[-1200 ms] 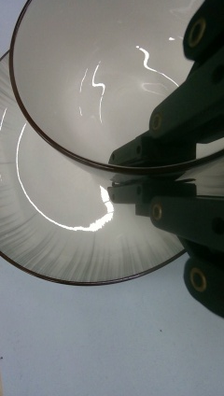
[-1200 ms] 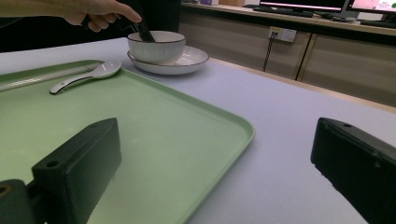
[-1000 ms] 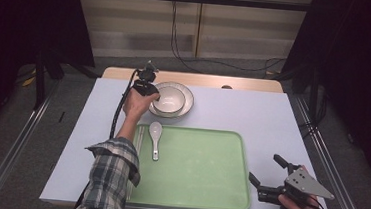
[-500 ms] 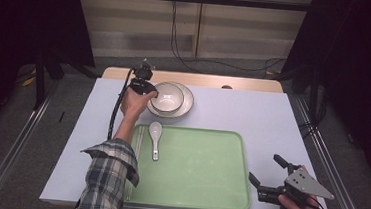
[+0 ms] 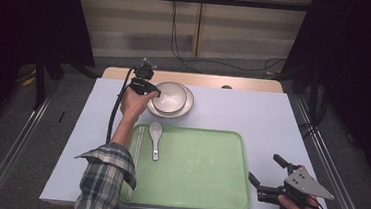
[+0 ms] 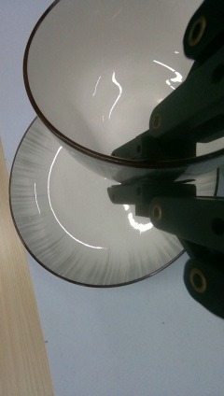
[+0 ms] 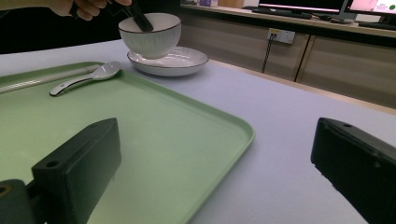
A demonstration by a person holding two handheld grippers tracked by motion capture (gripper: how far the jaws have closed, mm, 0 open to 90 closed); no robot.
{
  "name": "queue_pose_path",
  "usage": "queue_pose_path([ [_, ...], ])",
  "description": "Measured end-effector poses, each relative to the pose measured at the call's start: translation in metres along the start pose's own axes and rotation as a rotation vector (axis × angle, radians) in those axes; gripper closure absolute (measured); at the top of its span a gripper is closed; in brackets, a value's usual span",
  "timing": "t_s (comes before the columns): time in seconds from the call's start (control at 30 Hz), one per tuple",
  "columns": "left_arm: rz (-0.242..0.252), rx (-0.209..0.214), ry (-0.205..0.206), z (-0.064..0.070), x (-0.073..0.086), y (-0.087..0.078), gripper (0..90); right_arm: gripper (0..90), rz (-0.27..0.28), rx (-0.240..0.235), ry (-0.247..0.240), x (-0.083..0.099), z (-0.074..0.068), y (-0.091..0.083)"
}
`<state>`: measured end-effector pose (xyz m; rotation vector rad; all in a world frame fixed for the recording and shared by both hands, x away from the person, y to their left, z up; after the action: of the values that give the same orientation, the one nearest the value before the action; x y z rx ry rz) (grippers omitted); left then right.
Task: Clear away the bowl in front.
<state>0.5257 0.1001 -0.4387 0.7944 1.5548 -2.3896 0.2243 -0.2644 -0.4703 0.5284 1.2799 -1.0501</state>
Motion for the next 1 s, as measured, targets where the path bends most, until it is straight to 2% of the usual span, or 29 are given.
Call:
queue_pose_path([
  [0.03,-0.007,0.002,0.012,0.0,0.0,-0.002,83.1,1.3,0.0,-0.001,-0.001,0.0,0.0,0.0],
  [0.07,0.0,0.005,0.004,0.001,0.001,-0.003,83.1,1.3,0.001,0.005,-0.003,0.0,0.0,0.0],
  [0.23,-0.002,0.029,0.027,0.005,0.006,-0.011,83.1,1.3,0.004,0.005,0.0,0.0,0.0,0.0],
  [0.4,0.002,0.031,0.028,0.008,0.018,-0.012,83.0,1.3,0.006,0.001,-0.002,-0.001,-0.001,0.0],
  [0.5,-0.005,0.049,0.035,0.012,0.024,-0.012,83.0,1.3,0.006,-0.006,-0.005,-0.001,-0.001,0.001],
  [0.57,-0.001,0.06,0.041,0.016,0.027,-0.014,83.0,1.3,0.008,-0.005,-0.009,-0.001,-0.001,0.001],
  [0.7,0.006,0.109,0.054,0.028,0.031,-0.018,83.0,1.3,0.009,-0.009,-0.006,-0.001,-0.001,0.0],
  [0.87,-0.009,0.126,0.082,0.039,0.036,-0.018,83.0,1.2,0.011,0.004,-0.008,-0.002,-0.001,0.001],
  [1.0,-0.016,0.13,0.094,0.046,0.041,-0.017,82.9,1.2,0.009,-0.005,-0.006,-0.002,-0.001,0.0],
])
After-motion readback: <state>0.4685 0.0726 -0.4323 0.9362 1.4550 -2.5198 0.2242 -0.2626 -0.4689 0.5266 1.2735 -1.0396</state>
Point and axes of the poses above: each handheld gripper's, and its own axes: y roughly forward along the jaws, x roughly out of its underside, z roughly to its right, the point moved 5 cm from there along y, roughly forward along the jaws, and after that the axes turned 12 degrees about -y, right-handed, at the moved point
